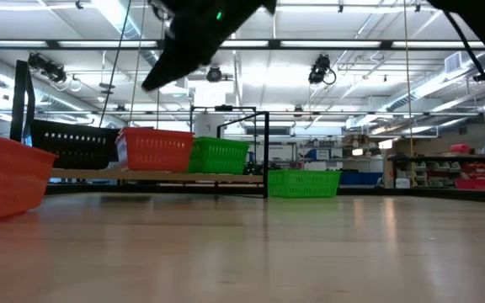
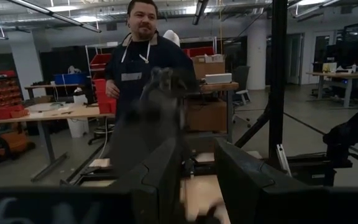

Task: Stack baskets on shelf by color
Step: Stack the orange bin on top of the orange bin on the shelf

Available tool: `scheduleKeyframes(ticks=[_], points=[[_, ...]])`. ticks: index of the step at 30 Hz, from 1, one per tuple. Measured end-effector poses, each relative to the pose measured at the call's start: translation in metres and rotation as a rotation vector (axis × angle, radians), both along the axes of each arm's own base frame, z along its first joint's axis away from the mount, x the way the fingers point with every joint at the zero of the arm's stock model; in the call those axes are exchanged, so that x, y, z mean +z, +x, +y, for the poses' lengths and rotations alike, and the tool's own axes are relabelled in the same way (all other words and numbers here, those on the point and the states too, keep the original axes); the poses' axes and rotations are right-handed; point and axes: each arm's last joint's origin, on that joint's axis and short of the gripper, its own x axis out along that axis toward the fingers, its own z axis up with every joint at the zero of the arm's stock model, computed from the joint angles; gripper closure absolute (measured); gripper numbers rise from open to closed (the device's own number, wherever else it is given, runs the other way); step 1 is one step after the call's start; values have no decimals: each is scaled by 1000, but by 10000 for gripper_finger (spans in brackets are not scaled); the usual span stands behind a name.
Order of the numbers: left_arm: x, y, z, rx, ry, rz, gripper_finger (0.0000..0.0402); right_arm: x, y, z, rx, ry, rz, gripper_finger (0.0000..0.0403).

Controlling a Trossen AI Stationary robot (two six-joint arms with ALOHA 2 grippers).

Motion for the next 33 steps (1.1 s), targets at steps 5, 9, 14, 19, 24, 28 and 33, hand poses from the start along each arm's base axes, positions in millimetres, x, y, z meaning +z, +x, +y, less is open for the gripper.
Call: scheduleKeyframes(ticks=[5, 9, 14, 19, 24, 28, 33], points=[[0, 0, 0, 0, 0, 3, 285, 18, -22, 12, -43, 52, 112, 188], [-2, 1, 0, -6, -29, 15, 285, 10, -42, 12, -138, 96, 323, 188], [-8, 10, -3, 2, -40, 56, 285, -3, -60, 13, -285, 169, 486, 188], [-10, 25, -9, 7, -36, 106, 285, -1, -89, 21, -355, 123, 486, 195], [-7, 39, -16, 8, -41, 188, 285, 17, -141, 15, -447, 178, 387, 206], [-8, 51, -21, 15, -23, 237, 285, 26, -189, 10, -500, 237, 256, 209], [-18, 66, -26, 23, -76, 301, 285, 11, -239, 11, -554, 343, 124, 209]])
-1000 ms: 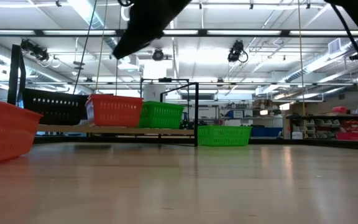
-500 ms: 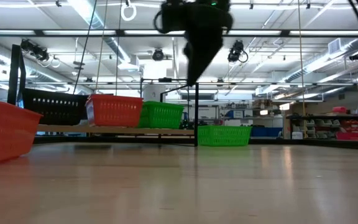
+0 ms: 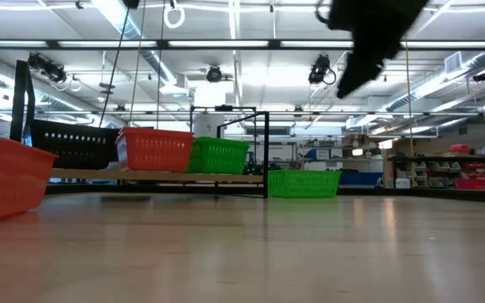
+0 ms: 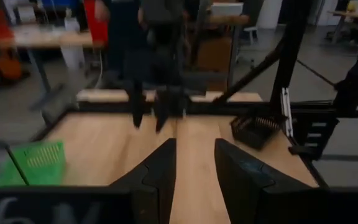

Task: Stack baskets on shelf by color
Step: Stack the orange bin on top of the orange bin on the shelf

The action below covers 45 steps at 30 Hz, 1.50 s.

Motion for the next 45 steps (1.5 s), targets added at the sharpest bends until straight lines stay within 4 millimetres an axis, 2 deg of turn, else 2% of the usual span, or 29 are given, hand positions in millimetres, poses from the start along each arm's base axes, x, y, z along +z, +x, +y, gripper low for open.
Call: scheduleKeyframes(ticks=[7, 11, 15, 19, 23, 28, 35, 41, 45], points=[[-29, 12, -14, -36, -202, 189, 285, -36, -46, 13, -23, 62, -139, 209], [-37, 13, -30, -62, -309, 242, 285, -44, -58, 20, 7, 68, -214, 209], [-33, 17, -50, -14, -320, 326, 285, -46, -66, 24, 20, 34, -234, 209], [-20, 28, -71, 55, -320, 422, 285, -46, -71, 27, 45, -2, -240, 209], [-22, 40, -91, 121, -364, 666, 275, -46, -72, 32, 75, 0, -243, 209], [-40, 47, -113, 181, -435, 981, 238, -46, -73, 38, 98, 17, -249, 209], [-77, 42, -143, 210, -502, 1245, 164, -45, -76, 49, 119, 66, -264, 209], [-92, 33, -158, 257, -477, 1298, 121, -41, -78, 60, 141, 87, -312, 209], [-99, 35, -161, 259, -479, 1312, 118, -40, -79, 65, 142, 105, -336, 209]])
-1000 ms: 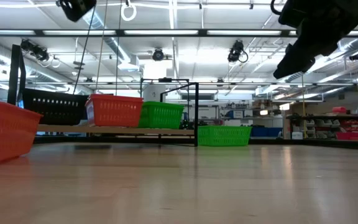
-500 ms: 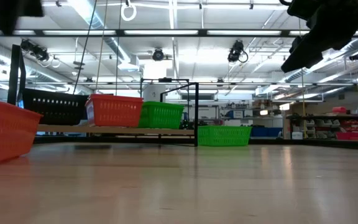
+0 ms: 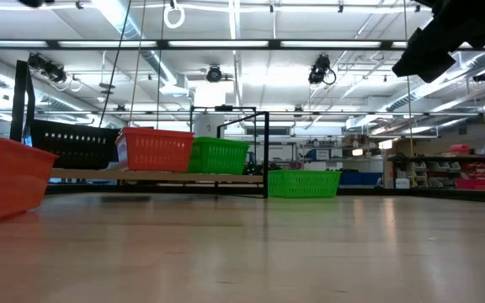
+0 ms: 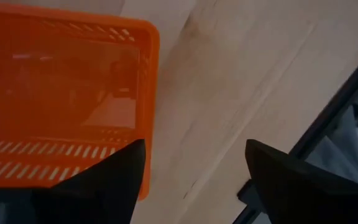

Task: Stack baskets on shelf by color
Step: Stack the orange bin on top of the orange bin on the shelf

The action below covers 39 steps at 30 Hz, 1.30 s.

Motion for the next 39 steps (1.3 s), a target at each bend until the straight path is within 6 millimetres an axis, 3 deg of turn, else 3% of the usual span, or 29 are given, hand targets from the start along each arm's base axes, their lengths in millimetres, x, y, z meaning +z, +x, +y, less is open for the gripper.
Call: scheduleKeyframes(ticks=[12, 16, 23, 33, 39], points=[[-44, 8, -12, -34, 43, 112, 181, 1, -3, 6, -19, -8, -25, 209], [-48, 9, -12, -40, 47, 123, 243, 1, -3, 6, -19, -9, -25, 209], [-48, 10, -13, -40, 26, 131, 389, 1, -3, 6, -18, -11, -25, 209], [-44, 15, -19, -47, -47, 106, 399, 1, -3, 6, -17, -11, -25, 209], [-11, 21, -25, -46, -46, 106, 400, 1, -3, 6, -17, -11, -25, 209]])
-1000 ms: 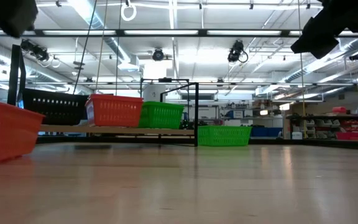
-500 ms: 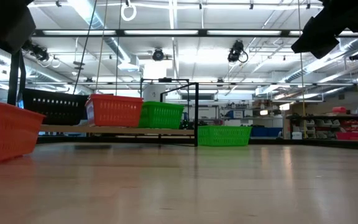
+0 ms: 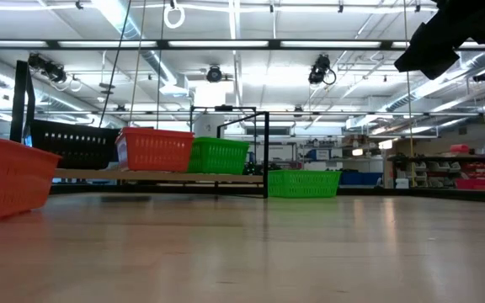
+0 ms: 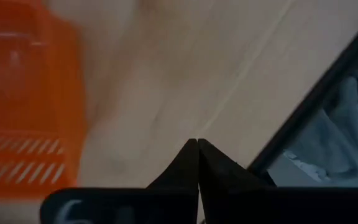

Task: Stack baskets on shelf by color
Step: Stack the orange bin on top of the orange bin on the shelf

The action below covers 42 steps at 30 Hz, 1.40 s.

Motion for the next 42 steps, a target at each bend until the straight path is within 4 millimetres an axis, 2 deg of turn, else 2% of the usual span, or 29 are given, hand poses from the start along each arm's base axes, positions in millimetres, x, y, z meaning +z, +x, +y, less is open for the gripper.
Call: scheduleKeyframes(ticks=[4, 9, 11, 14, 18, 20, 25, 29, 33, 38, 42], points=[[37, 3, -1, 4, 54, -29, 400, 0, 0, 0, 0, 0, 0, 209], [83, 3, 7, 20, 130, -50, 401, 0, 0, 0, 0, 0, 0, 209], [95, 1, 10, 26, 164, -63, 401, 0, 0, 0, -1, 4, 0, 209], [98, 0, 13, 20, 192, -56, 401, 0, 0, 0, 2, 8, 2, 209], [85, -2, 14, 12, 257, -53, 396, 0, 0, 0, 2, 10, 3, 209], [74, -4, 15, 4, 293, -38, 377, 0, 0, 0, 3, 11, 3, 209], [46, -11, 20, -31, 338, 59, 284, 0, 0, 0, 2, 11, 3, 209], [22, -12, 20, -57, 327, 57, 202, 0, 0, 0, 1, 14, 3, 209], [1, -16, 24, -64, 320, 91, 152, 0, 0, 0, 1, 15, 3, 209], [-18, -17, 24, -61, 283, 78, 146, 0, 0, 1, 6, 37, 8, 209], [-29, -12, 21, -69, 220, 8, 184, 0, 0, 1, 9, 52, 9, 209]])
